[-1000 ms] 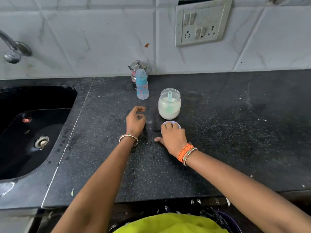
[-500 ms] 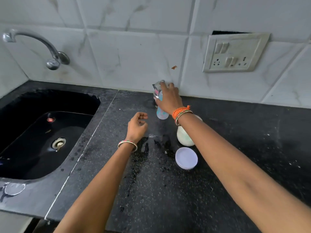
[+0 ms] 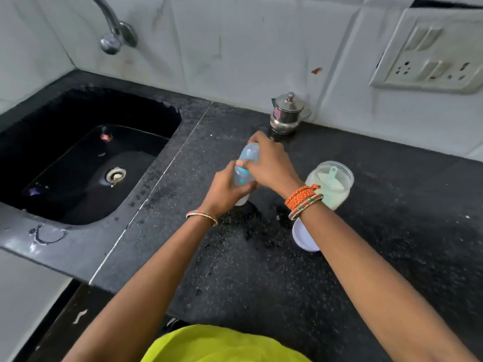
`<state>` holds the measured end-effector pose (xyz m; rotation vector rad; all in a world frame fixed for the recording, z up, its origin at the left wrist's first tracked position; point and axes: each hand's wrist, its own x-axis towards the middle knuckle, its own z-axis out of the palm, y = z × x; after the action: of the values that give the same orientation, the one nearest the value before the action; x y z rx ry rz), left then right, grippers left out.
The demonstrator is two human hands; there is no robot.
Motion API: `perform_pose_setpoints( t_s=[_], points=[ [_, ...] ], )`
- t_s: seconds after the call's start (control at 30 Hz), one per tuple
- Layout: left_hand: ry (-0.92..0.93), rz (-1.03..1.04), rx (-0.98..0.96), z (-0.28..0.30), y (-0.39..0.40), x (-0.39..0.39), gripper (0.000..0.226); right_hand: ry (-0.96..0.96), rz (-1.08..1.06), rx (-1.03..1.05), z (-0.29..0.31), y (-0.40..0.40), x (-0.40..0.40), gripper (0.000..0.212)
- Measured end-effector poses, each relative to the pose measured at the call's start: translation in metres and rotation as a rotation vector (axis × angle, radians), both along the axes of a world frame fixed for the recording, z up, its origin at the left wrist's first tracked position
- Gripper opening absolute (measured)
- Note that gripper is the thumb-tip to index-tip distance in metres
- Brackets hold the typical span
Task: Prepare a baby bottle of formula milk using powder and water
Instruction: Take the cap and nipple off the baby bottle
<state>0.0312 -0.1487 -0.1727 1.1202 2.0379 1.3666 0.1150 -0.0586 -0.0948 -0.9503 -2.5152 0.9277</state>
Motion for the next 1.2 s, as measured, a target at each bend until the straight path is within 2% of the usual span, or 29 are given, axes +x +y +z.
perform_pose_setpoints(
  t_s=[0.13, 0.3, 0.47, 0.6, 0.67, 0.7, 0.73, 0.77, 0.83, 0.93, 1.03, 1.13, 1.2],
  points=[
    [-0.026, -0.075, -0.007, -0.015, -0.017, 0.000, 0.044, -0.025, 0.087, -0.062, 0.000, -0.001, 0.002, 0.034],
    [-0.351, -0.234, 0.042, -0.013, -0.023, 0.000, 0.031, -0.013, 0.316, -0.273, 0.002, 0.007, 0.002, 0.034],
    [-0.455, -0.401, -0.058, -0.006, -0.035, -0.006, 0.032, 0.089, 0.573, -0.607, -0.004, 0.013, 0.014, 0.037],
    [-0.628, -0.492, -0.054, -0.008, -0.039, -0.012, 0.052, 0.251, 0.725, -0.966, 0.004, 0.022, 0.017, 0.039],
    [-0.664, -0.497, -0.017, -0.004, -0.037, -0.016, 0.057, 0.363, 0.674, -1.060, 0.011, 0.028, 0.016, 0.041],
    [-0.653, -0.471, 0.008, -0.002, -0.036, -0.018, 0.055, 0.401, 0.552, -1.075, 0.011, 0.032, 0.013, 0.040],
    [-0.622, -0.428, 0.024, 0.001, -0.034, -0.021, 0.052, 0.421, 0.388, -1.020, 0.009, 0.036, 0.009, 0.037],
    [-0.594, -0.380, 0.040, 0.003, -0.033, -0.023, 0.052, 0.401, 0.211, -0.861, 0.004, 0.039, 0.006, 0.034],
    [-0.526, -0.295, 0.047, 0.006, -0.030, -0.030, 0.054, 0.223, -0.026, -0.387, -0.014, 0.043, 0.002, 0.036],
    [-0.476, -0.236, 0.037, 0.006, -0.031, -0.034, 0.055, -0.051, -0.064, 0.023, -0.044, 0.037, 0.002, 0.043],
    [-0.470, -0.207, 0.040, 0.006, -0.032, -0.033, 0.059, -0.202, -0.069, 0.283, -0.062, 0.028, 0.006, 0.043],
    [-0.468, -0.191, 0.039, 0.006, -0.034, -0.029, 0.058, -0.389, -0.075, 0.340, -0.066, 0.024, 0.009, 0.047],
    [-0.463, -0.182, 0.032, 0.006, -0.034, -0.029, 0.055, -0.429, -0.130, 0.394, -0.061, 0.018, 0.010, 0.051]
  ],
)
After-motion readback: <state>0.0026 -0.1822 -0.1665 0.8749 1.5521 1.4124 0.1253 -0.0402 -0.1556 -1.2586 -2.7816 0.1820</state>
